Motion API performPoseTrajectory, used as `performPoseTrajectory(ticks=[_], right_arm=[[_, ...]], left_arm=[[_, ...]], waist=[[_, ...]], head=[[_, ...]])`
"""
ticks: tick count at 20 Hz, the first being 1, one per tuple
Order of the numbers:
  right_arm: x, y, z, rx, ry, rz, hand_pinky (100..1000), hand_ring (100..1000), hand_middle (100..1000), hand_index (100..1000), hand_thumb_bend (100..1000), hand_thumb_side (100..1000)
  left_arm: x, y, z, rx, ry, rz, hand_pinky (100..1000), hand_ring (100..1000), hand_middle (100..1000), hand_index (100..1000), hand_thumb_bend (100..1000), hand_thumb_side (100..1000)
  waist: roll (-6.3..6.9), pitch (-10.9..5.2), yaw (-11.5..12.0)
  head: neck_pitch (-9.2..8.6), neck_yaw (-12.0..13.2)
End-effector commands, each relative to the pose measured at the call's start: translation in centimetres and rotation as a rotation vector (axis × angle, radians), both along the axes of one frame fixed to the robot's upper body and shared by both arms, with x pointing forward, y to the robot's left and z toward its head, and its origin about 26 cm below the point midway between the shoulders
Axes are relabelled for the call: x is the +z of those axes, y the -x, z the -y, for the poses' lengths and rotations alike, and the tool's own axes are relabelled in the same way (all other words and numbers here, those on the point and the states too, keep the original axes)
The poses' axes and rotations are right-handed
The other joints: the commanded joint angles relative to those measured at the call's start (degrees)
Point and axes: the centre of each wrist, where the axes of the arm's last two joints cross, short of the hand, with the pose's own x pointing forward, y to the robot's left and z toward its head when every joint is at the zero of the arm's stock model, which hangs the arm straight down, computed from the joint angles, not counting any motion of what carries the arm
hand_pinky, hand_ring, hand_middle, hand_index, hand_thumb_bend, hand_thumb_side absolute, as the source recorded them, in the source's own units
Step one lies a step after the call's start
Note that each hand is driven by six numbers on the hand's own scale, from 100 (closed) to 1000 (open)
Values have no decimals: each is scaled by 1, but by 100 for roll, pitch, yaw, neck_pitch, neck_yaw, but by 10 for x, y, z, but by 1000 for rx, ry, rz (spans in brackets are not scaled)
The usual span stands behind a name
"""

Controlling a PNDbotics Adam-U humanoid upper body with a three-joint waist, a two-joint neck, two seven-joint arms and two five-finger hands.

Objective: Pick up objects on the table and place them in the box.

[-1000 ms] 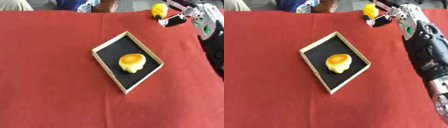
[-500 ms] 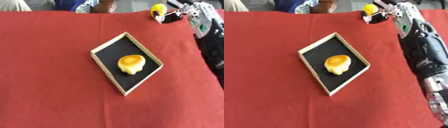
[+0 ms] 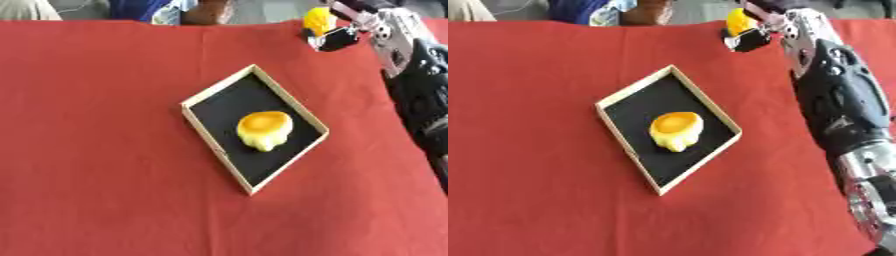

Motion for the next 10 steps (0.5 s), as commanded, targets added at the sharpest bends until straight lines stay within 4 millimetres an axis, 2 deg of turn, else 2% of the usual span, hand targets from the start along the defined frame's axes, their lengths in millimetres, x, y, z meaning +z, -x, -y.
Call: performPoseTrajectory(ticks=[1, 10], right_arm=[[22, 6, 14, -49, -2, 42, 920, 1000, 917, 982, 113, 232], [25, 9, 29, -102, 4, 30, 918, 1000, 919, 983, 140, 231]], left_arm=[[11, 3, -4, 11, -27, 36, 885, 845, 665, 788, 100, 677], [11, 3, -5, 19, -29, 34, 885, 845, 665, 788, 100, 676]], waist=[[9, -117, 16], [7, -116, -13]], head=[[-109, -19], [-146, -6]])
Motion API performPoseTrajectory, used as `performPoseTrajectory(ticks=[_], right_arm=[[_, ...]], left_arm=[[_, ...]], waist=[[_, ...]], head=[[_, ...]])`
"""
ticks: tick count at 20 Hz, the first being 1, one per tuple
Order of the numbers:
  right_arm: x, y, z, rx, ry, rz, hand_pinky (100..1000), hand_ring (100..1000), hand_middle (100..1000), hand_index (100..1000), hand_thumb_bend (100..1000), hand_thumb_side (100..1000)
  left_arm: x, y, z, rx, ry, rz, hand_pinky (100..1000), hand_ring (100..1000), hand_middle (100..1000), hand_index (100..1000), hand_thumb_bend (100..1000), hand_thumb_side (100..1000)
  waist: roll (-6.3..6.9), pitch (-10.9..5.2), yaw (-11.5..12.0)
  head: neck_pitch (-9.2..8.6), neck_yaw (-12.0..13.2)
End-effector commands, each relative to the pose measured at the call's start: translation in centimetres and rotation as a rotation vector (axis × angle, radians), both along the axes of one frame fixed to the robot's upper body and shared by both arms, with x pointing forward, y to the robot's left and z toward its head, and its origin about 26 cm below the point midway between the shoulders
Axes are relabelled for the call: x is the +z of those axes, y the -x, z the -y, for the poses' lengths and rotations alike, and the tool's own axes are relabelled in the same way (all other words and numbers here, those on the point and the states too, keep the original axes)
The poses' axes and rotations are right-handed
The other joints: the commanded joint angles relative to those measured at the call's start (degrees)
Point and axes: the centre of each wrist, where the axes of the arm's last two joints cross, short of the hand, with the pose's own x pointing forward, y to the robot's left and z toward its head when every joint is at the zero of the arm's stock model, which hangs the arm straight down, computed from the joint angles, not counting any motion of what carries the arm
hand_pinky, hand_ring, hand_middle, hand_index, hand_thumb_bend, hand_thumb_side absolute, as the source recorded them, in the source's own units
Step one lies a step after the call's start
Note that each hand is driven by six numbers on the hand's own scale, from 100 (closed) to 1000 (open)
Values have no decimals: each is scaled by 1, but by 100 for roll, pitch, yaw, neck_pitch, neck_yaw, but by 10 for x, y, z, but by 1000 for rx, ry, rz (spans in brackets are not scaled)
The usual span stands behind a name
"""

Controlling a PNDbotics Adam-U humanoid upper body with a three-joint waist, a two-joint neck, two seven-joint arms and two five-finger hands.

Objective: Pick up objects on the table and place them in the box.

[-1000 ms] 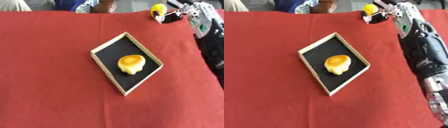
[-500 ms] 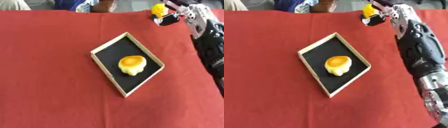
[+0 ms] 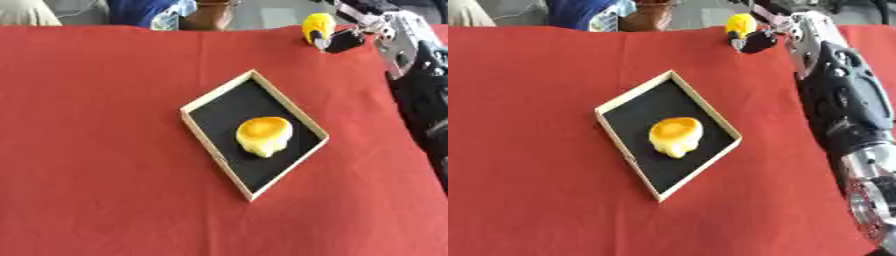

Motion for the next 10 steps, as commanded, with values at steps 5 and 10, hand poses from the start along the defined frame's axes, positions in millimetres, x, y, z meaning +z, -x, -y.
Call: performPoseTrajectory(ticks=[5, 10], right_arm=[[17, 7, 18, -59, 21, 24, 917, 1000, 919, 982, 146, 230], [16, 6, 19, -85, 2, 25, 918, 1000, 920, 982, 144, 233]], left_arm=[[10, 3, -5, 14, -28, 29, 885, 845, 665, 789, 100, 676], [10, 3, -3, 7, -26, 29, 886, 845, 664, 788, 100, 677]], waist=[[17, -107, -4], [11, -63, 24]], head=[[-92, -1], [-139, -45]])
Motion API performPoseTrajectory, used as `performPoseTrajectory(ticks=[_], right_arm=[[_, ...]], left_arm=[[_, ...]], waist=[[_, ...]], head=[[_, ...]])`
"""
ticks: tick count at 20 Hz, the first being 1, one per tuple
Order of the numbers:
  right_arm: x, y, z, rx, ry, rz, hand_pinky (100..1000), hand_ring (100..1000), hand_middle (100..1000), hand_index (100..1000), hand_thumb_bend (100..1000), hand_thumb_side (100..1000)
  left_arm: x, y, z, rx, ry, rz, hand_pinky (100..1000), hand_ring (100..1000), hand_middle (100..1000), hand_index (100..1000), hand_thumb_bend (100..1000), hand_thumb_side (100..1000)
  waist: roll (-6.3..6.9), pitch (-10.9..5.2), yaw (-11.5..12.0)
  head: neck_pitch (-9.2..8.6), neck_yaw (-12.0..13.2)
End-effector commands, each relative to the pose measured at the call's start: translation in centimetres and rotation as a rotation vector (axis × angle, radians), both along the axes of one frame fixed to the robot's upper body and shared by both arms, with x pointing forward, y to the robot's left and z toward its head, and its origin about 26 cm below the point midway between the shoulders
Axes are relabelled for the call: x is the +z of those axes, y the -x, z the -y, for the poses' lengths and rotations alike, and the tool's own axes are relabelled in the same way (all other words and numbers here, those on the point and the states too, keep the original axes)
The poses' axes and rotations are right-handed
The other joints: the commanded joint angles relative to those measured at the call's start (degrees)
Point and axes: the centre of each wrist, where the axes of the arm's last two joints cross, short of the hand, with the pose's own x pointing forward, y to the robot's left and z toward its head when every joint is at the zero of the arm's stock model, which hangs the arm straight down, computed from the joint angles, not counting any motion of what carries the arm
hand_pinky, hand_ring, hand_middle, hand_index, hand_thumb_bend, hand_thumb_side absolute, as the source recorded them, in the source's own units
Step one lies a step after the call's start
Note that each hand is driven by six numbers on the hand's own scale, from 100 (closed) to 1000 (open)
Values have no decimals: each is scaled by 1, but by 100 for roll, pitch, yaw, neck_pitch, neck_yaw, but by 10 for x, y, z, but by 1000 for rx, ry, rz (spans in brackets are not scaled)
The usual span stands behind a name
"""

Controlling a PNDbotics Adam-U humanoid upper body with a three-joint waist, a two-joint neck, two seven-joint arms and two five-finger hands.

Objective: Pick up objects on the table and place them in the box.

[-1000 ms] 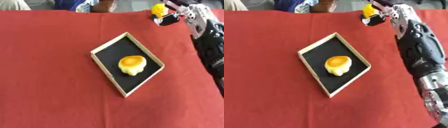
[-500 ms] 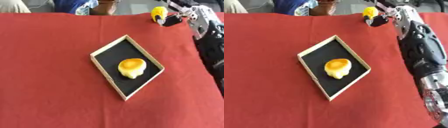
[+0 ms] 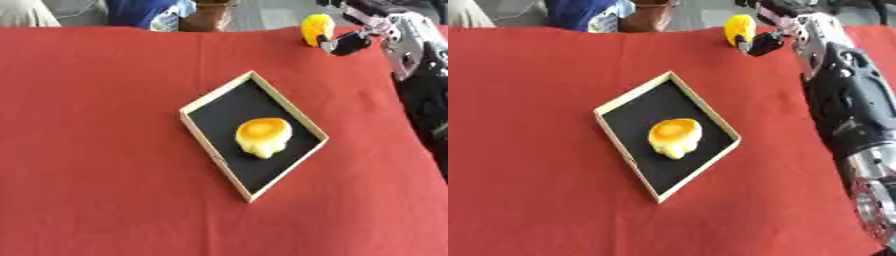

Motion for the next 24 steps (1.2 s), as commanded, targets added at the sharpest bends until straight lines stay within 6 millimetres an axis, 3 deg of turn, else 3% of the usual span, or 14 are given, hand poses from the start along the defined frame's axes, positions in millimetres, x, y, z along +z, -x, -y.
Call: performPoseTrajectory(ticks=[1, 11, 24], right_arm=[[20, 6, 11, -38, 5, 43, 918, 1000, 920, 982, 147, 235], [25, 6, 8, -109, 23, 94, 911, 1000, 923, 984, 223, 193], [45, 13, 8, -123, -17, 201, 910, 1000, 918, 982, 164, 150]], left_arm=[[10, 3, -3, 6, -27, 28, 885, 845, 664, 788, 100, 676], [12, 2, -2, -3, -28, 35, 885, 845, 663, 787, 100, 677], [10, 2, -2, -4, -27, 26, 884, 845, 662, 786, 100, 678]], waist=[[9, -97, 22], [-2, 50, 117], [24, 118, 89]], head=[[-113, -49], [-233, -167], [-217, -148]])
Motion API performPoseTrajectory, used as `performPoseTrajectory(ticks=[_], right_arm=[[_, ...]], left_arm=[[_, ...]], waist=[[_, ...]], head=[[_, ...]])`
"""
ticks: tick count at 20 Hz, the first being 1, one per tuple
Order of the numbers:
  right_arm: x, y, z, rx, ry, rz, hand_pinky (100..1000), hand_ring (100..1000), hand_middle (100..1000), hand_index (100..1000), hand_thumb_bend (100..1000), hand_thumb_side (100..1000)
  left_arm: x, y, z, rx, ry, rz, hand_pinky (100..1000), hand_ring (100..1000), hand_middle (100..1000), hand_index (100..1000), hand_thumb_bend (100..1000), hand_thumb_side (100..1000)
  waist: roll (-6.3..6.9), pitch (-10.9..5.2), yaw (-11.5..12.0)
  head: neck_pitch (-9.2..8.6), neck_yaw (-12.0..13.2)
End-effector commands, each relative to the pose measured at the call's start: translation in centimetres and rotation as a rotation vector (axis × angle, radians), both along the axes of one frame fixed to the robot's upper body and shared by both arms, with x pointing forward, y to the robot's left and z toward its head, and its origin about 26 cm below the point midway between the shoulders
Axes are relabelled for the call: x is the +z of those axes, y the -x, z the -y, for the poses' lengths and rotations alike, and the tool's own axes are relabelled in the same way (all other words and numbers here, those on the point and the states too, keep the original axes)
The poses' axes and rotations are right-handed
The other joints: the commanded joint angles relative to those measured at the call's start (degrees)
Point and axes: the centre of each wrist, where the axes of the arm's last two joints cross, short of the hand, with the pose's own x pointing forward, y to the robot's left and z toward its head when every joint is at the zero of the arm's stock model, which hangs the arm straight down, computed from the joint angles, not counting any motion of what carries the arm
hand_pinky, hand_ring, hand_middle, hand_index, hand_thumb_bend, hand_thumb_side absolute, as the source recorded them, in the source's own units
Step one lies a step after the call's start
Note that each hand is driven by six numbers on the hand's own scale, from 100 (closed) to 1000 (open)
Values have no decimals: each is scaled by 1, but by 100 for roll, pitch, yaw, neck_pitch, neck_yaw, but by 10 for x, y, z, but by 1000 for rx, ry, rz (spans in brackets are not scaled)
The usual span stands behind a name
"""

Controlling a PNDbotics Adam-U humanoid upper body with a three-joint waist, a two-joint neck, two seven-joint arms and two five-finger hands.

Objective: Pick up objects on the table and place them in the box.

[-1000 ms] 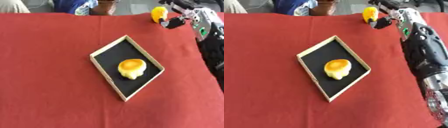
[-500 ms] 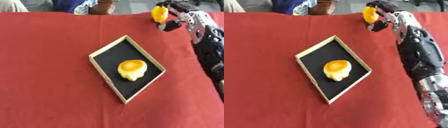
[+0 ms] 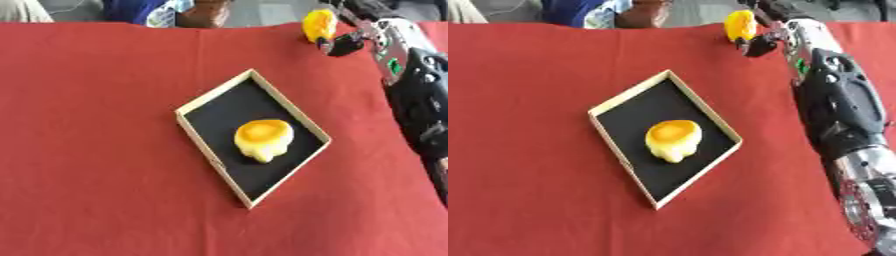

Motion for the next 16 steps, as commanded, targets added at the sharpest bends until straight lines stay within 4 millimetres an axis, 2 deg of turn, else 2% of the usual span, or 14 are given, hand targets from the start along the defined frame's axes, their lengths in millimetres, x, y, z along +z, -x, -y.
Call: performPoseTrajectory(ticks=[1, 6, 10, 11, 12, 16], right_arm=[[32, 11, 9, -1, -15, 94, 910, 1000, 920, 983, 167, 144], [38, 13, 9, -31, -39, 101, 910, 1000, 921, 984, 177, 163], [35, 10, 8, -78, -5, 71, 905, 1000, 919, 980, 242, 172], [33, 9, 8, -85, -2, 62, 904, 1000, 918, 979, 265, 151], [32, 9, 9, -95, 4, 55, 904, 1000, 918, 979, 246, 179], [31, 8, 10, -122, 15, 45, 903, 1000, 917, 979, 261, 168]], left_arm=[[8, 3, -3, 1, -23, 22, 884, 845, 662, 786, 100, 679], [10, 2, -1, -9, -26, 27, 884, 845, 662, 786, 100, 679], [12, 2, -1, -15, -28, 32, 884, 844, 661, 786, 100, 679], [12, 2, 0, -16, -28, 33, 884, 844, 661, 786, 100, 679], [12, 1, 0, -16, -27, 34, 884, 844, 661, 786, 100, 679], [12, 1, 0, -16, -25, 33, 883, 844, 660, 785, 100, 680]], waist=[[17, -115, -11], [-18, -68, 21], [-47, -12, 77], [-48, 1, 88], [-49, 13, 100], [-54, 47, 114]], head=[[-67, 1], [-147, -46], [-209, -111], [-220, -120], [-234, -130], [-252, -144]])
